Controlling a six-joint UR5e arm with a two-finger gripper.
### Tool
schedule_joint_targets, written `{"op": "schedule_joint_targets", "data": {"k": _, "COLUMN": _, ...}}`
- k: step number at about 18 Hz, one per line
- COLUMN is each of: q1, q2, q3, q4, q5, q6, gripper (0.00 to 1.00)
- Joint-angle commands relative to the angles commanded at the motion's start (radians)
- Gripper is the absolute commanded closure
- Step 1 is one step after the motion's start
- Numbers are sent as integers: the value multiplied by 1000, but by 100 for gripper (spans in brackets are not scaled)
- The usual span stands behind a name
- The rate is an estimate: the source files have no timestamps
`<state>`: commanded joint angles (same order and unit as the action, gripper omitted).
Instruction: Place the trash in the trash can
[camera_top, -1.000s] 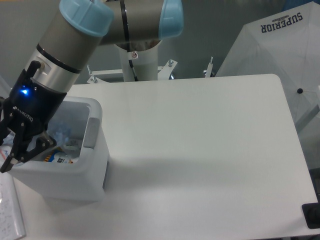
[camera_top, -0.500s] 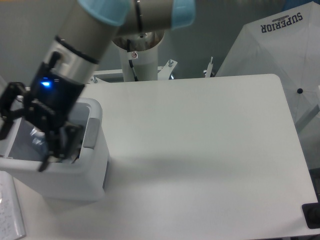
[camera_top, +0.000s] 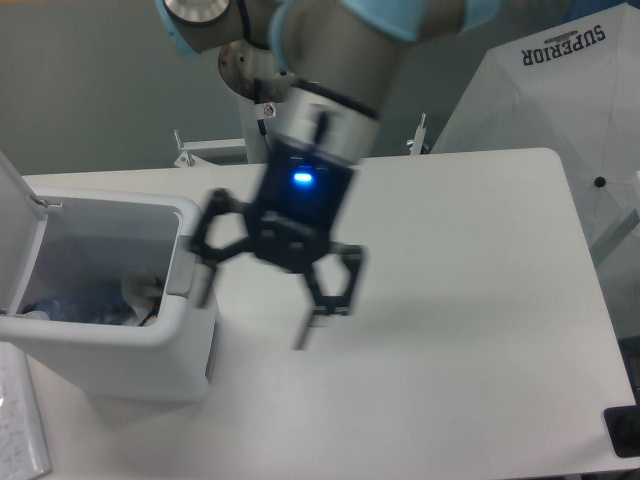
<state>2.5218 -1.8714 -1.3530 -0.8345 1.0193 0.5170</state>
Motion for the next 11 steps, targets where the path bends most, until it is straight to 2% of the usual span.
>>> {"op": "schedule_joint_targets", "data": {"k": 2, "q1": 0, "q2": -28, "q3": -2, "q4": -3, "q5": 126, "q6": 2, "gripper": 0}}
{"op": "schedule_joint_targets", "data": {"k": 5, "q1": 2, "q2": -63, "q3": -29, "q4": -12, "q5": 194, "q6": 6, "gripper": 0}}
{"op": "schedule_joint_targets", "data": {"k": 7, "q1": 0, "q2": -75, "q3": -63, "q4": -43, "q5": 254, "q6": 119, "gripper": 0}}
{"op": "schedule_joint_targets", "data": {"k": 9, "q1": 0, "q2": -89, "q3": -69, "q4": -81, "q5": 304, "q6": 301, "gripper": 0}}
{"op": "schedule_joint_targets", "data": {"k": 11, "q1": 2, "q2": -98, "q3": -49, "q4": -184, "q5": 379, "q6": 427, "gripper": 0}}
